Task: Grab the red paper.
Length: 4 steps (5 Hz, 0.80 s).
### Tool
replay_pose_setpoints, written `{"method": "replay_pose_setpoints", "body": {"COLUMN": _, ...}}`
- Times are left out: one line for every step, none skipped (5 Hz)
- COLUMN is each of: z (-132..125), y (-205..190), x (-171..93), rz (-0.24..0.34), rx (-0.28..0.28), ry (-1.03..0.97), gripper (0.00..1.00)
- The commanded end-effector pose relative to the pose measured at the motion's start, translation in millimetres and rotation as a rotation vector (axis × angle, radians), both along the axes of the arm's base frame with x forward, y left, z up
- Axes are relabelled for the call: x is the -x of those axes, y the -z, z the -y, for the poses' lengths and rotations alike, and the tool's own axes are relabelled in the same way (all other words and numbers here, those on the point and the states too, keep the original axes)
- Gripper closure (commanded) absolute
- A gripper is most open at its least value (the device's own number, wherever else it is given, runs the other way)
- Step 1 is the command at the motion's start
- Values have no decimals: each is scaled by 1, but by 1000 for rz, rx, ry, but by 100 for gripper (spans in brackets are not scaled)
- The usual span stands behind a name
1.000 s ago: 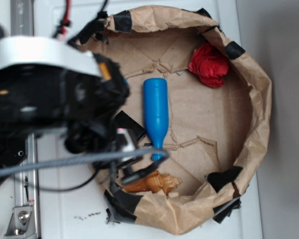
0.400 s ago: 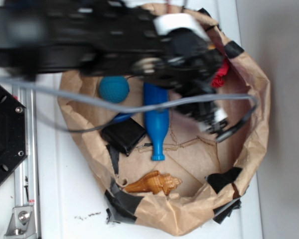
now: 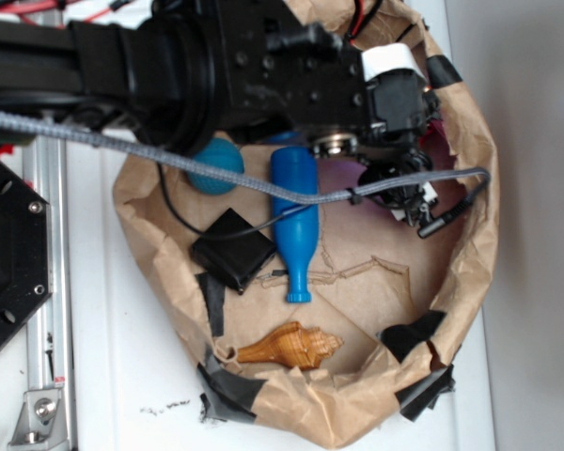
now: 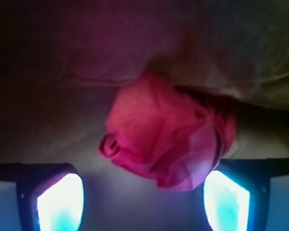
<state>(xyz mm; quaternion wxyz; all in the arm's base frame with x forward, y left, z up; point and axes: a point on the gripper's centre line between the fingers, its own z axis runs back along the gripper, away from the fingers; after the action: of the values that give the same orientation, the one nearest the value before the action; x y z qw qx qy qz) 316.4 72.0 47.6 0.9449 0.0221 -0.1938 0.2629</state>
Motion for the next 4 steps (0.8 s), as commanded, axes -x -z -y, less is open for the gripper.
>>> {"method": "replay_pose_setpoints", "body": {"z": -31, "y": -37, "x": 7, "rz": 80, "rx": -103, "ry": -68, "gripper": 0}}
{"method": "replay_pose_setpoints", "body": {"z": -34, "y": -35, "x": -5, "rz": 78, "rx": -94, "ry": -46, "gripper": 0}}
{"method": "replay_pose_setpoints", "body": {"z": -28, "y": -28, "x": -19, "rz": 66, "rx": -16, "ry": 45, "gripper": 0}}
{"method": "replay_pose_setpoints", "body": {"z": -12, "y": -24, "x": -35, "rz": 31, "rx": 5, "ry": 186, "gripper": 0}}
